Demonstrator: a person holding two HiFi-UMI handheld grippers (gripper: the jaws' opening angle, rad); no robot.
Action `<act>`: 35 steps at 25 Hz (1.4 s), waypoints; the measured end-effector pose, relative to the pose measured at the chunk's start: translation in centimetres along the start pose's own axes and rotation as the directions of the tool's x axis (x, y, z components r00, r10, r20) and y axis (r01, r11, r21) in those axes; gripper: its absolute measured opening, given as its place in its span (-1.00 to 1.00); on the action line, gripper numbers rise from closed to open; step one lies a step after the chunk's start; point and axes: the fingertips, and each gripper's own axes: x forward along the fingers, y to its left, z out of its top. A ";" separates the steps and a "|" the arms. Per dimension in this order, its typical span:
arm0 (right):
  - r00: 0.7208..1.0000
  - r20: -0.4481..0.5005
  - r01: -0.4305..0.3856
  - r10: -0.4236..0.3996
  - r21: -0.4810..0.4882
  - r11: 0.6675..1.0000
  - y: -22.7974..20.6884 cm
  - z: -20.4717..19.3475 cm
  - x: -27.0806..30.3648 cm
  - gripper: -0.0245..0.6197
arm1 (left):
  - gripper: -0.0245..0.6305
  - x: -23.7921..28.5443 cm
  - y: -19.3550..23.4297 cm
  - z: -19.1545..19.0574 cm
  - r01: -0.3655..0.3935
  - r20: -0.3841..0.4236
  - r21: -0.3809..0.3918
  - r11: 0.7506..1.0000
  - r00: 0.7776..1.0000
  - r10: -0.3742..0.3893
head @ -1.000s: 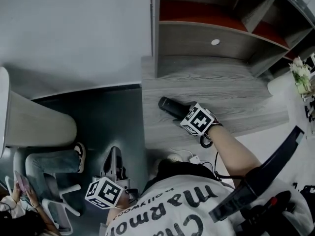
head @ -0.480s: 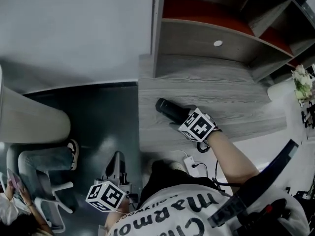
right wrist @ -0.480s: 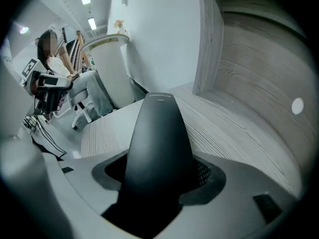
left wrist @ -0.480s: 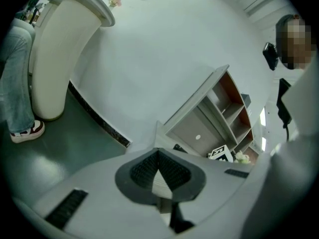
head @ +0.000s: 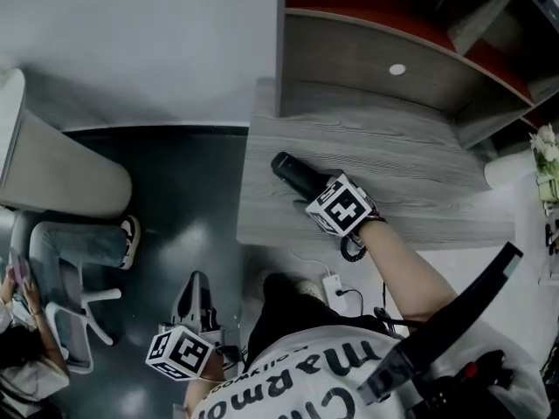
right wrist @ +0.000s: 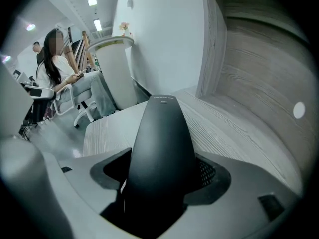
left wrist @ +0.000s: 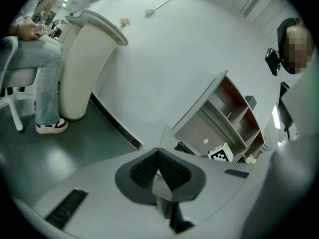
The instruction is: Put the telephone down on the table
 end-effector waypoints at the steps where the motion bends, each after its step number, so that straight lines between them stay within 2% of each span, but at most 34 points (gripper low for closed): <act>1: 1.000 -0.001 -0.003 0.003 -0.012 1.000 0.1 0.0 0.0 0.11 | -0.90 -0.8 0.1 -0.4 -0.016 0.009 -0.004 1.000 1.000 0.016; 4: 1.000 0.025 -0.011 0.012 -0.019 1.000 0.2 0.4 0.0 0.13 | -0.90 -3.1 0.3 -1.1 -0.066 0.038 -0.017 0.998 0.997 0.066; 8: 0.998 0.064 -0.032 0.028 0.056 0.998 -0.2 0.6 -0.5 0.13 | -0.90 -5.5 -0.1 -2.1 -0.106 0.060 -0.024 0.994 0.992 0.107; 11: 0.997 0.081 -0.016 0.010 0.072 0.997 -0.7 0.7 -0.7 0.13 | -0.90 -6.8 -0.2 -2.5 -0.131 0.079 -0.033 0.991 0.988 0.133; 22: 0.994 0.107 0.007 -0.011 0.035 0.999 -1.5 1.4 -1.4 0.18 | -0.90 -8.4 -1.1 -3.4 -0.163 0.128 -0.040 0.986 0.978 0.167; 26: 0.991 0.132 0.017 -0.013 -0.025 1.000 -1.3 1.9 -1.6 0.19 | -0.90 -8.7 -1.2 -3.7 -0.167 0.144 -0.041 0.985 0.975 0.172; 31: 0.976 0.217 0.008 -0.008 0.001 1.000 -1.6 3.7 -3.1 0.18 | -0.90 -9.2 -1.6 -4.0 -0.183 0.162 -0.048 0.982 0.969 0.188; 35: 0.950 0.311 -0.015 0.006 0.027 1.000 -2.0 5.6 -5.5 0.18 | -0.90 -9.4 -2.5 -4.2 -0.182 0.178 -0.045 0.982 0.966 0.187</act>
